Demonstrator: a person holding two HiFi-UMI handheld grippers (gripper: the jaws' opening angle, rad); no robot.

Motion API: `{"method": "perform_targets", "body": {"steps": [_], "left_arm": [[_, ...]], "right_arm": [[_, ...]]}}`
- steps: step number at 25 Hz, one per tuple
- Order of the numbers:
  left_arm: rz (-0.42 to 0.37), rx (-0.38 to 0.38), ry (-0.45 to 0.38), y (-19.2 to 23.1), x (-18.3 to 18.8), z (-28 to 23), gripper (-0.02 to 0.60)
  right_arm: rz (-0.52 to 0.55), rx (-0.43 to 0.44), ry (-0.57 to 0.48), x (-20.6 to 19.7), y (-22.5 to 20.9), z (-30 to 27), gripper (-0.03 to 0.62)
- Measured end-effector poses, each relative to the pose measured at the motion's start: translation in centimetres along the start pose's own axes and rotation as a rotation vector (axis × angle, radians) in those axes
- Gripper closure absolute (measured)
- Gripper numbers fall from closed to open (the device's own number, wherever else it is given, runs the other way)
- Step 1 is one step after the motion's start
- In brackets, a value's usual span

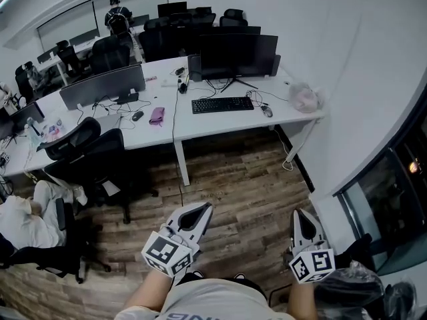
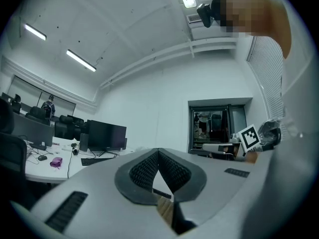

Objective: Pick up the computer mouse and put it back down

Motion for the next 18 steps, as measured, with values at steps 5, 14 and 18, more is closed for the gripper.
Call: {"method": "perform_targets", "body": {"steps": [5,14,18], "left_arm": [[0.004,-0.021,0.008,2.1,-0.6,1.7,0.574],[0.054,-0.055,0.023,4.9,-2.4,3.1,0.574],[0.062,-0.041,0.017,6.5,-2.4,3.2,0.574]], "right_arm": [[0.000,-0.028,0.011,-1.2,2.7,-0.1,0.572],[0.016,-0.069,0.097,-2.8,6.1,-0.7,0.572],[0.032,-0.060,0.095,-2.3,6.5,-2.2,0.572]]}}
Point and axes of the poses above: the fingertips, and each gripper's own axes: z backward along the fingers, y to its left, x out of its top, the point moved 10 cm from there along z, backward along the fingers
